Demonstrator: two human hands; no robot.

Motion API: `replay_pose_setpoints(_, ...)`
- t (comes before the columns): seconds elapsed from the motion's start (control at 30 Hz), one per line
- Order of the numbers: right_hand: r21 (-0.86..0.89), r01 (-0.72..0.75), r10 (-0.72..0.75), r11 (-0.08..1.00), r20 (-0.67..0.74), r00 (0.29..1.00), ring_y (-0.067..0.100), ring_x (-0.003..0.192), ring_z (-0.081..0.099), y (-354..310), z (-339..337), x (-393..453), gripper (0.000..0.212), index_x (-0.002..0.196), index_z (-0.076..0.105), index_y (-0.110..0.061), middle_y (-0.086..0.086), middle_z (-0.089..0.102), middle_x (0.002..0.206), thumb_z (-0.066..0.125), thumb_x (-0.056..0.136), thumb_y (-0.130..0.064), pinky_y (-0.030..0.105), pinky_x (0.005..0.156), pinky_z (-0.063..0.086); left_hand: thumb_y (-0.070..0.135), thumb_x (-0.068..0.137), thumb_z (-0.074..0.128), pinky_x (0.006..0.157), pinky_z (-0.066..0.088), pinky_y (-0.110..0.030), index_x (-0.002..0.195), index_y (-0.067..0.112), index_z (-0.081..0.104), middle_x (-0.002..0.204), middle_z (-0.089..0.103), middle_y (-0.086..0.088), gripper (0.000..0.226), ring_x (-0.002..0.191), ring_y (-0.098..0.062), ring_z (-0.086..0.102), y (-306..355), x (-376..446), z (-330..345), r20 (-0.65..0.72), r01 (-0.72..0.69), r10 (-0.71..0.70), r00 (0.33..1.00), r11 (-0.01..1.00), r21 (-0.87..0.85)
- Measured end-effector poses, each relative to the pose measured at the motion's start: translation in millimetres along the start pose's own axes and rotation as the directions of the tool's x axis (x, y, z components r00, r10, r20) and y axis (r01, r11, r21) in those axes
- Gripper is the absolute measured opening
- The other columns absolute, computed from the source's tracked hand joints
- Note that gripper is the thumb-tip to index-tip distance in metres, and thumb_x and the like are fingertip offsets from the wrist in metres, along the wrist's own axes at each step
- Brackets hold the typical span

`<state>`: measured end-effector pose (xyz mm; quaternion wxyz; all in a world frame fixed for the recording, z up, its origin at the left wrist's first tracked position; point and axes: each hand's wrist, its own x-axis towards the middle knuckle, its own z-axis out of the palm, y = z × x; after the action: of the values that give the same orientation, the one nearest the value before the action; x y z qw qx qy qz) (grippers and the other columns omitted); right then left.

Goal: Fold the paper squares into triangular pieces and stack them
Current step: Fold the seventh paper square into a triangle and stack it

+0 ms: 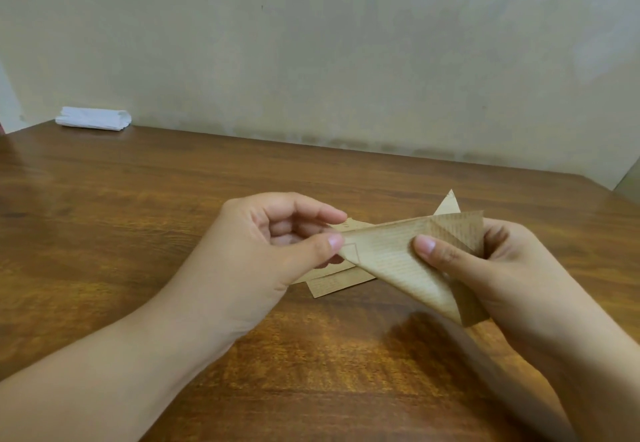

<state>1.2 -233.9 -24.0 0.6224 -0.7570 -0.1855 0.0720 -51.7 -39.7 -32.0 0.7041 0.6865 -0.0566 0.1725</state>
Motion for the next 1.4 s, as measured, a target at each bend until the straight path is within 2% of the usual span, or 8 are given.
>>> replay_pose_setpoints(0.13, 0.006, -0.005, 0.005, 1.000, 0.005, 1.000, 0.009, 0.057, 0.064, 1.0, -1.0, 0.1, 0.023, 0.076, 0.077, -0.021, 0.003, 0.073, 0.069, 0.070, 0.060, -0.035, 0.017, 0.048, 0.047, -0.010, 0.069, 0.069, 0.061, 0.056, -0.019, 0.072, 0.007, 0.073, 0.069, 0.071, -0.015, 0.018, 0.056, -0.016, 0.066, -2.7, 1.1, 1.1, -0.009, -0.033, 0.033, 0.999, 0.997, 0.066)
replay_pose_setpoints(0.33, 0.001, -0.007, 0.007, 1.000, -0.004, 1.000, 0.009, 0.055, 0.063, 1.6, -1.5, 0.4, 0.020, 0.075, 0.076, -0.020, 0.003, 0.072, 0.067, 0.070, 0.062, -0.033, 0.017, 0.046, 0.045, 0.009, 0.056, 0.071, 0.057, 0.054, -0.017, 0.067, 0.008, 0.073, 0.066, 0.071, -0.009, 0.012, 0.052, -0.014, 0.065, -1.8, 0.2, 3.0, -0.035, -0.067, 0.069, 0.997, 0.996, 0.051)
replay_pose_setpoints(0.7, 0.029, 0.018, -0.017, 0.999, -0.016, 1.000, 0.011, 0.056, 0.062, 2.6, -4.8, 1.2, 0.025, 0.075, 0.076, -0.020, 0.005, 0.071, 0.068, 0.076, 0.059, -0.039, 0.019, 0.047, 0.047, 0.006, 0.051, 0.073, 0.062, 0.055, -0.017, 0.073, 0.011, 0.074, 0.069, 0.072, -0.008, 0.022, 0.061, -0.012, 0.068, -1.4, 0.5, 1.5, -0.017, -0.019, 0.019, 1.000, 1.000, -0.009)
replay_pose_setpoints(0.77, 0.013, 0.033, -0.033, 0.999, 0.003, 0.999, 0.011, 0.057, 0.062, 3.5, -5.3, 1.3, 0.032, 0.078, 0.076, -0.019, 0.005, 0.072, 0.070, 0.083, 0.057, -0.041, 0.019, 0.046, 0.047, 0.000, 0.055, 0.074, 0.061, 0.055, -0.018, 0.074, 0.012, 0.073, 0.068, 0.072, -0.010, 0.023, 0.060, -0.014, 0.069, -0.3, 0.2, 1.1, -0.022, -0.005, 0.005, 1.000, 1.000, -0.015)
replay_pose_setpoints(0.83, 0.008, 0.047, -0.047, 0.999, 0.010, 0.999, 0.011, 0.057, 0.062, 3.9, -6.1, 1.3, 0.041, 0.079, 0.076, -0.018, 0.005, 0.072, 0.070, 0.076, 0.052, -0.048, 0.019, 0.046, 0.047, -0.004, 0.058, 0.073, 0.061, 0.056, -0.019, 0.077, 0.010, 0.071, 0.067, 0.071, -0.012, 0.023, 0.059, -0.015, 0.069, 0.7, 0.0, 1.1, -0.023, 0.000, 0.000, 1.000, 1.000, -0.008)
replay_pose_setpoints(1.1, -0.022, 0.065, -0.065, 0.998, -0.003, 0.998, 0.016, 0.059, 0.060, 5.0, -5.4, 1.8, 0.054, 0.081, 0.075, -0.017, 0.007, 0.070, 0.071, 0.079, 0.047, -0.059, 0.025, 0.048, 0.045, 0.006, 0.059, 0.070, 0.059, 0.054, -0.019, 0.082, 0.007, 0.070, 0.066, 0.071, -0.013, 0.023, 0.061, -0.016, 0.069, 2.7, -1.6, 0.8, -0.021, 0.067, -0.068, 0.997, 0.995, -0.077)
replay_pose_setpoints(1.3, -0.048, 0.034, -0.035, 0.998, -0.027, 0.999, 0.019, 0.060, 0.059, 2.5, -3.0, 0.9, 0.035, 0.080, 0.075, -0.018, 0.012, 0.071, 0.074, 0.080, 0.061, -0.048, 0.030, 0.056, 0.043, 0.009, 0.059, 0.069, 0.057, 0.057, -0.022, 0.080, 0.004, 0.069, 0.067, 0.070, -0.017, 0.022, 0.060, -0.019, 0.070, 2.9, -2.3, -1.3, -0.037, 0.140, -0.145, 0.989, 0.983, -0.118)
replay_pose_setpoints(1.4, -0.050, 0.009, -0.010, 0.999, -0.017, 1.000, 0.012, 0.056, 0.060, -0.4, -1.0, -0.6, 0.026, 0.074, 0.075, -0.022, 0.004, 0.070, 0.067, 0.070, 0.057, -0.041, 0.024, 0.049, 0.044, 0.000, 0.064, 0.071, 0.055, 0.056, -0.021, 0.075, 0.003, 0.068, 0.063, 0.069, -0.018, 0.012, 0.057, -0.019, 0.069, 4.4, -1.9, -0.9, -0.058, 0.095, -0.098, 0.993, 0.994, -0.054)
